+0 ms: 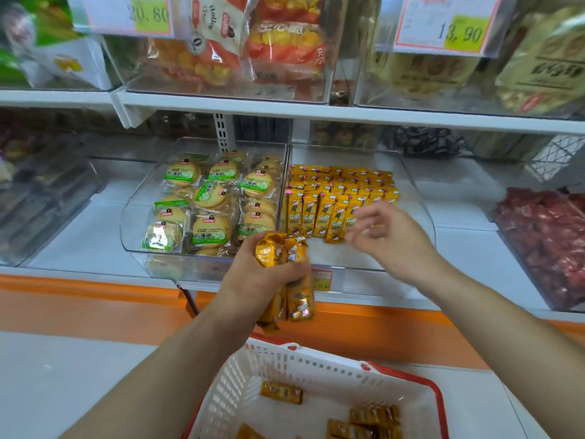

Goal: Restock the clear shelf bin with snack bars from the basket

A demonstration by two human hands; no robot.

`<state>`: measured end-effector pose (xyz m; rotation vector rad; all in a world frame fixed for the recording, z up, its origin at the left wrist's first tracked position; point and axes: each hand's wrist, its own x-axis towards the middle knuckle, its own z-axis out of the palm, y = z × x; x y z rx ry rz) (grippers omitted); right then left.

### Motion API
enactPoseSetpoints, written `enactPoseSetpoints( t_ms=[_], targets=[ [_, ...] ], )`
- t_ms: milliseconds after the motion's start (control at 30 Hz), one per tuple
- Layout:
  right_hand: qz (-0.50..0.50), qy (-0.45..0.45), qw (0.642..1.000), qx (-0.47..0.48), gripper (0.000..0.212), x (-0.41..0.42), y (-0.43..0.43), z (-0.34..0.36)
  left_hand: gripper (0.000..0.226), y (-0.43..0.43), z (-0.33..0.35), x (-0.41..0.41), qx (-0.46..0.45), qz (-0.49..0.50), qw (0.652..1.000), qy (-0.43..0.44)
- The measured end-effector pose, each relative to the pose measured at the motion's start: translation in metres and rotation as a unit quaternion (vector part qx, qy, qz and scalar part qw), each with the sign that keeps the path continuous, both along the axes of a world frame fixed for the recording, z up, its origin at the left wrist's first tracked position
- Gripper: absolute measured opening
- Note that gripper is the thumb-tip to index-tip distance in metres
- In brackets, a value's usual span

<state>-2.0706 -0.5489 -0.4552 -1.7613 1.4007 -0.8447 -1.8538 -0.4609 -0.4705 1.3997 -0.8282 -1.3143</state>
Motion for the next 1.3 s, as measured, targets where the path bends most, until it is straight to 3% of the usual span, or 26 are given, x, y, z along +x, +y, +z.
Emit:
enactPoseSetpoints(
  t_ms=[133,233,333,533,700,833,933,1033,1167,1300],
  targets=[
    [0.123,-0.13,0.973,0.148,0.043,0.005,0.072,0.003,0.06,0.009,0.0,-0.019,-0.004,-0.025,0.998,0.048],
    [0.118,-0.072,0.983,0.12,0.068,0.012,0.081,0.003,0.038,0.016,0.003,-0.028,-0.009,-0.043,0.996,0.081],
    [0.122,-0.139,0.969,0.165,0.076,0.005,0.078,0.006,0.03,0.021,0.006,-0.028,-0.004,-0.045,0.994,0.103],
    [0.126,-0.259,0.924,0.251,0.063,-0.013,0.075,0.004,0.034,0.028,0.011,-0.03,0.012,-0.038,0.995,0.088],
    [0.069,-0.242,0.938,0.238,0.046,-0.019,0.068,0.003,0.056,0.028,0.012,-0.031,0.015,-0.048,0.995,0.086],
    [0.018,-0.264,0.943,0.204,0.043,-0.028,0.056,0.008,0.057,0.024,0.013,-0.024,0.008,-0.054,0.995,0.083],
    [-0.019,-0.189,0.978,0.086,0.038,-0.037,0.04,0.019,0.056,0.022,0.016,-0.02,0.009,-0.06,0.995,0.084],
    [-0.023,-0.017,0.999,-0.033,0.041,-0.044,0.01,0.033,0.043,0.02,0.017,-0.018,0.013,-0.063,0.993,0.096],
    [0.004,0.253,0.96,-0.118,0.039,-0.044,-0.046,0.037,0.035,0.017,0.015,-0.015,0.025,-0.056,0.993,0.102],
    [0.038,0.394,0.908,-0.134,0.044,-0.036,-0.094,0.027,0.035,0.013,0.012,-0.01,0.025,-0.053,0.993,0.104]
  ],
)
